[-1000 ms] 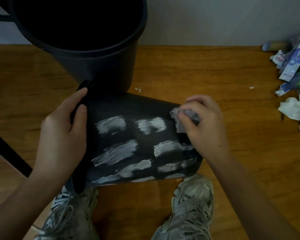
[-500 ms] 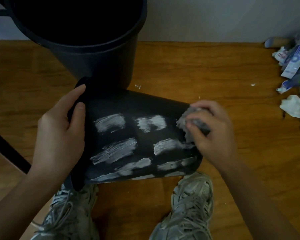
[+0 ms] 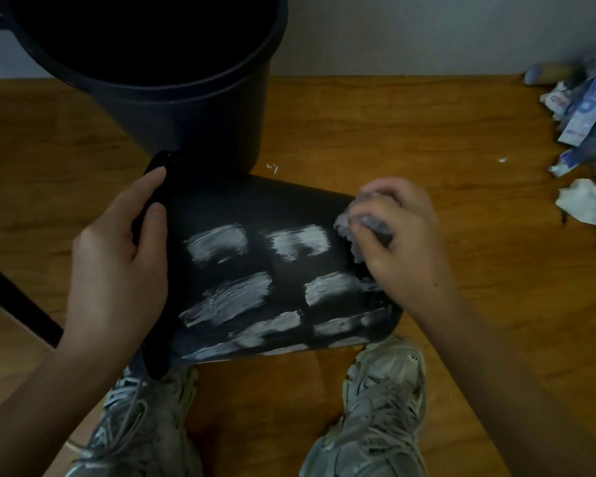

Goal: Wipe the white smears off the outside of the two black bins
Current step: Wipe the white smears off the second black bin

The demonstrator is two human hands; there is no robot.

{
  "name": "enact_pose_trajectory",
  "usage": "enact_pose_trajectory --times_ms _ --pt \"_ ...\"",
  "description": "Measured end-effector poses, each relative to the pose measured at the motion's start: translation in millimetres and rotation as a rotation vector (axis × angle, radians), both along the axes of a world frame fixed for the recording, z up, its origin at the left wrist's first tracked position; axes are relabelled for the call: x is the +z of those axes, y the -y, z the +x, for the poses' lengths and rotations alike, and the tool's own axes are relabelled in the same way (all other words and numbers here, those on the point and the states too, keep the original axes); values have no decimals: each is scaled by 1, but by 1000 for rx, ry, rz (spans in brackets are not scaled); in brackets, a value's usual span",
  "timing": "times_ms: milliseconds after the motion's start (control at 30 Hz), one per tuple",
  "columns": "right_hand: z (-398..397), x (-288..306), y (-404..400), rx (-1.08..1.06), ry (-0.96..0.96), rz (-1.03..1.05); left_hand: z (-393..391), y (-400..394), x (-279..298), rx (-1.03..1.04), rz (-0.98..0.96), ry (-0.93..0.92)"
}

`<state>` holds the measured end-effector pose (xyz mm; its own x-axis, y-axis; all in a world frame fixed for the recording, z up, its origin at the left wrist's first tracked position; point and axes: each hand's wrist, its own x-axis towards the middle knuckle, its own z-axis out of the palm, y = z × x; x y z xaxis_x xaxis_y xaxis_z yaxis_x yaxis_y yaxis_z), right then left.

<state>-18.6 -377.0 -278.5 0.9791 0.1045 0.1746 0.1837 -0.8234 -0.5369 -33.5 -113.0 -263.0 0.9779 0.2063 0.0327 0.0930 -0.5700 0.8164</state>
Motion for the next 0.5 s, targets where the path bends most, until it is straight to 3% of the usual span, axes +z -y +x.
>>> enact_pose_trajectory --times_ms 133,300,500 --pt "-31 -3 14 109 88 24 -2 0 -3 -20 7 11" --pt "0 0 9 -112 -26 9 0 -4 -13 -39 29 9" --pt "-27 -3 18 89 87 30 1 -7 -18 -41 21 29"
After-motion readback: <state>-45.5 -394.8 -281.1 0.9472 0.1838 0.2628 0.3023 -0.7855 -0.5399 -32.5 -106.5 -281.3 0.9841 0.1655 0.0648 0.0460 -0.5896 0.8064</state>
